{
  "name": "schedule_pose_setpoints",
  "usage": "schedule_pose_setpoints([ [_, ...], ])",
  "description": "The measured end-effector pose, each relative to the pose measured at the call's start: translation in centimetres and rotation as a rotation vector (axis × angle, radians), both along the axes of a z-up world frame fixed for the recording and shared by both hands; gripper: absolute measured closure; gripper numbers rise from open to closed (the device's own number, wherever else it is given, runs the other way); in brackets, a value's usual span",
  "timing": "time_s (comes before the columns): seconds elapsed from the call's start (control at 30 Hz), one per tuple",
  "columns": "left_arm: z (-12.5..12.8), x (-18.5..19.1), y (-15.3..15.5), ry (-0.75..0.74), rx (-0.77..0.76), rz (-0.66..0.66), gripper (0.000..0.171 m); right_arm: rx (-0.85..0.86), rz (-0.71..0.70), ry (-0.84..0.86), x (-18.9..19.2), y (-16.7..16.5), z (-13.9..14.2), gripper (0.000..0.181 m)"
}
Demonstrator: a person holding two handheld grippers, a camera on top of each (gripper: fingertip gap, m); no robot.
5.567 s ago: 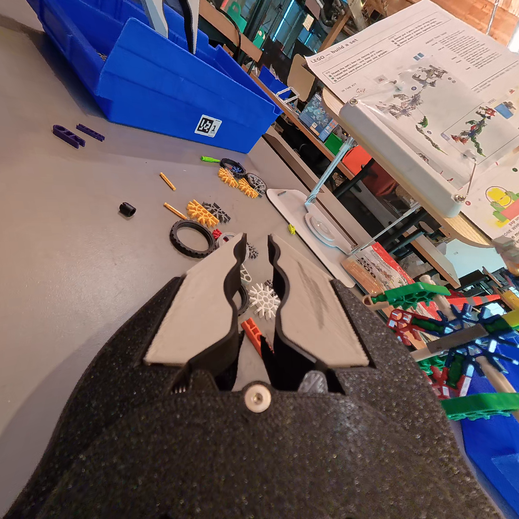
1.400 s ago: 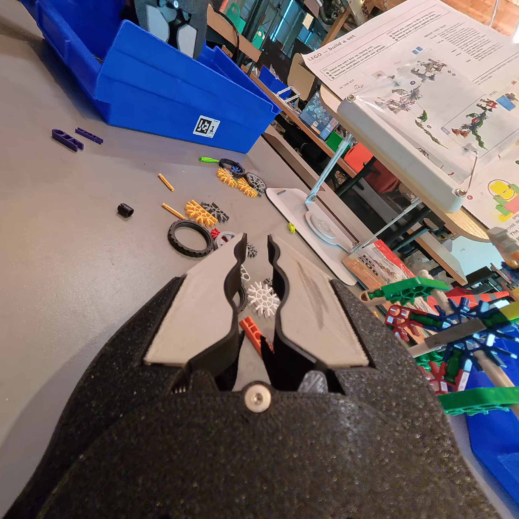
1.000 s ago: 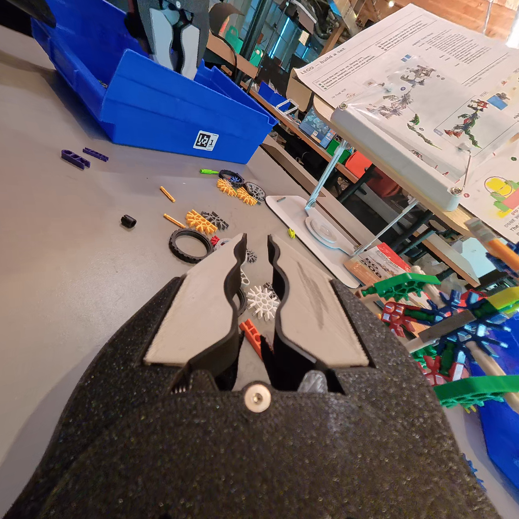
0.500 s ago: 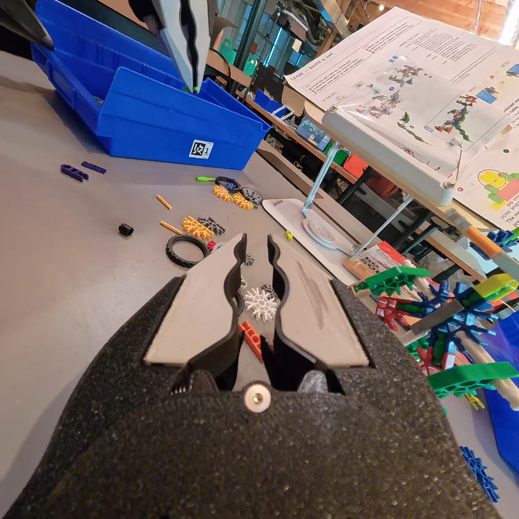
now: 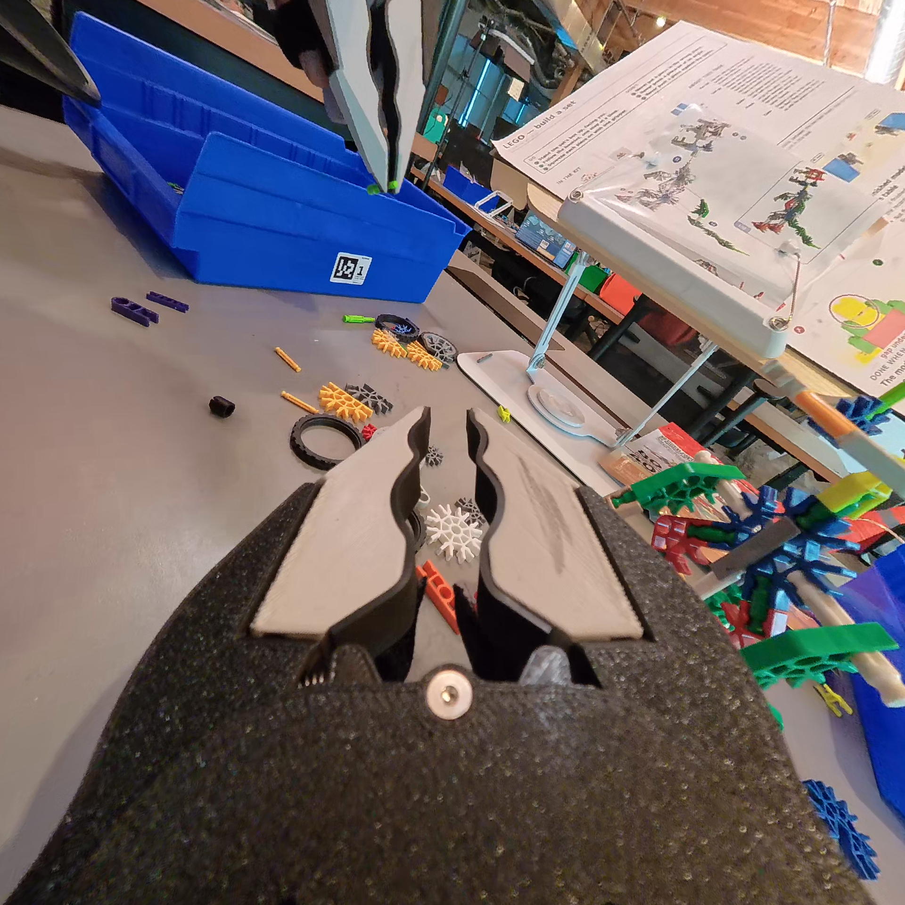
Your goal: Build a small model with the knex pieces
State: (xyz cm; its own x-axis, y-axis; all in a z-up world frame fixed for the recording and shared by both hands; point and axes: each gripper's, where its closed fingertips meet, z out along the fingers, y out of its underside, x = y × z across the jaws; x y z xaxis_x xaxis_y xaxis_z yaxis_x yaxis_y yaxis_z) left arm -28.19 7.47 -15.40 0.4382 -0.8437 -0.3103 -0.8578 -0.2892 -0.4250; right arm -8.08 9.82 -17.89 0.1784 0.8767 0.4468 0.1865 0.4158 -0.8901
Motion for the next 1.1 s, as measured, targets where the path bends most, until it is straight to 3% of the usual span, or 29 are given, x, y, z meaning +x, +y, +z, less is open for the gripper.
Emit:
schedule_pose_setpoints([
  [1.1, -5.1, 5.5, 1.2, 0.039, -0.138, -0.182, 0.17, 0.006, 0.0, -0.003, 0.1, 0.0, 0.0, 0.168],
])
